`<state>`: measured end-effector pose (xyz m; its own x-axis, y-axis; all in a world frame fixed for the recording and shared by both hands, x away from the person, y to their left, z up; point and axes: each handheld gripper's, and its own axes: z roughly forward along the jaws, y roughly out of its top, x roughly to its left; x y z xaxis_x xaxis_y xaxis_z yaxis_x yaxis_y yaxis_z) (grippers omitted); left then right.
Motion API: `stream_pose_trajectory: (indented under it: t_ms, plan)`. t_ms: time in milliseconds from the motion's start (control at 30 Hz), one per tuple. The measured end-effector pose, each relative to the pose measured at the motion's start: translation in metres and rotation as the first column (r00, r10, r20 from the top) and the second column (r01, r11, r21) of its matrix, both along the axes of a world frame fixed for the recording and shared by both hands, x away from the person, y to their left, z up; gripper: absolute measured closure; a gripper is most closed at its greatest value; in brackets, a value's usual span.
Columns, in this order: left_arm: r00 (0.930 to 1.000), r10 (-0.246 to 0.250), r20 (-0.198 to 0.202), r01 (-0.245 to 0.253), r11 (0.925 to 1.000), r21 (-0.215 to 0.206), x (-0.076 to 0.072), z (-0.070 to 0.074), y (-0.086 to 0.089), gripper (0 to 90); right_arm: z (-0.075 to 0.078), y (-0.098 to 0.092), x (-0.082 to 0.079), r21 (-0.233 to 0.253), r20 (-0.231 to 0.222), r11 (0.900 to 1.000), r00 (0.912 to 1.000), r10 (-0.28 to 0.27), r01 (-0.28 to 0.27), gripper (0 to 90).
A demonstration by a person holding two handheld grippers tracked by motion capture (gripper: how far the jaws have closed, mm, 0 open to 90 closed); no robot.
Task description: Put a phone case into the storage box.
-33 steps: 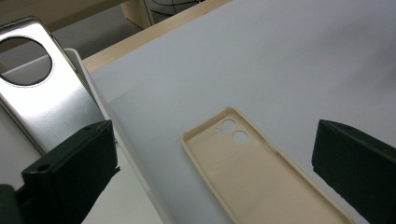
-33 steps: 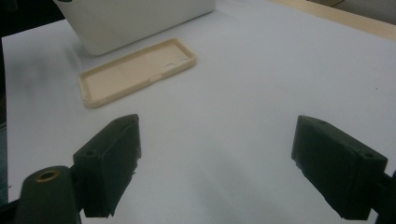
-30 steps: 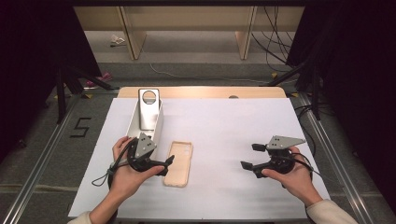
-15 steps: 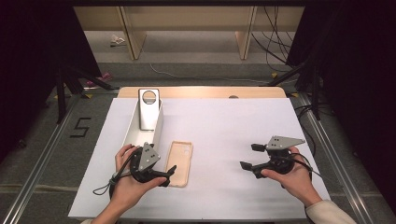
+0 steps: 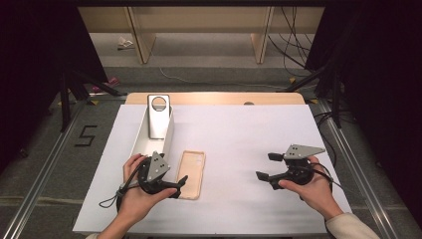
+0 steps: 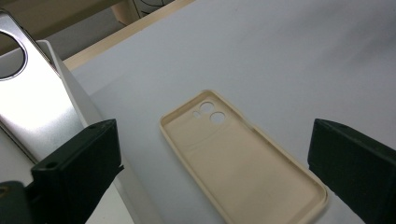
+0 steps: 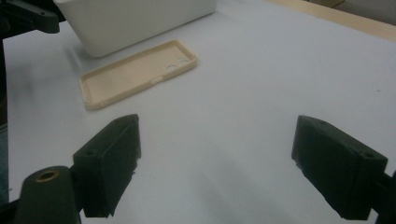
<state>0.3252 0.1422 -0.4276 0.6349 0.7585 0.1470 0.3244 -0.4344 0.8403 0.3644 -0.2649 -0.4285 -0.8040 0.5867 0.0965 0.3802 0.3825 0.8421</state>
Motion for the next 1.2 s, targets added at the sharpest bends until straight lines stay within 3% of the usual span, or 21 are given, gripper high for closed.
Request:
stream_pose_trajectory:
  t_ms: [133,233,367,433,467,567,633,700,733,867,1133,1200]
  plan:
    - [0.9997,-0.026,0.005,0.026,0.9997,0.002,0.0,0.004,-0.003,13.6,-0.001,0.0,-0.001,-0.004,-0.001,1.0,1.0,0.008,-0.008,16.5]
    - [0.9979,-0.064,-0.004,0.064,0.9969,0.045,-0.001,0.003,-0.007,15.6,-0.001,-0.001,-0.001,0.001,-0.005,1.0,1.0,0.001,-0.001,16.5]
    - [0.9928,-0.118,-0.018,0.119,0.9895,0.081,-0.002,0.003,-0.011,17.8,0.0,0.0,0.0,0.0,0.001,1.0,1.0,0.0,0.0,16.5]
    - [0.9885,-0.147,-0.038,0.15,0.9812,0.121,-0.003,0.004,-0.013,19.4,0.0,0.0,0.0,-0.003,-0.003,1.0,1.0,0.0,0.0,16.5]
    - [0.9857,-0.162,-0.047,0.167,0.9752,0.145,-0.003,0.005,-0.015,21.1,0.0,0.0,0.0,-0.003,-0.003,1.0,1.0,0.0,0.0,16.5]
    - [0.9727,-0.217,-0.082,0.231,0.9455,0.23,-0.003,0.006,-0.02,22.5,0.0,0.0,0.0,0.0,-0.002,1.0,1.0,-0.002,0.002,16.6]
    - [0.9646,-0.245,-0.097,0.262,0.928,0.264,-0.003,0.006,-0.024,26.1,0.0,-0.001,0.0,0.001,-0.002,1.0,1.0,-0.002,0.002,16.6]
    - [0.9431,-0.295,-0.153,0.33,0.8889,0.318,-0.002,0.006,-0.028,25.9,0.0,-0.002,0.0,0.002,-0.002,1.0,1.0,-0.002,0.002,16.5]
    - [0.9404,-0.303,-0.154,0.338,0.881,0.331,-0.002,0.006,-0.029,25.8,0.0,-0.002,-0.001,0.004,-0.001,1.0,1.0,-0.003,0.003,16.6]
    - [0.9315,-0.322,-0.169,0.362,0.8695,0.336,0.0,0.003,-0.033,25.6,0.0,-0.003,-0.001,0.006,-0.002,1.0,1.0,-0.005,0.005,16.6]
    - [0.9204,-0.348,-0.178,0.39,0.8434,0.369,0.0,-0.001,-0.038,25.2,0.001,-0.003,-0.003,0.016,0.002,1.0,1.0,0.005,-0.005,16.5]
    - [0.9182,-0.352,-0.181,0.395,0.84,0.372,0.0,-0.002,-0.039,25.2,0.001,-0.003,-0.004,0.02,0.005,1.0,1.0,0.009,-0.009,16.5]
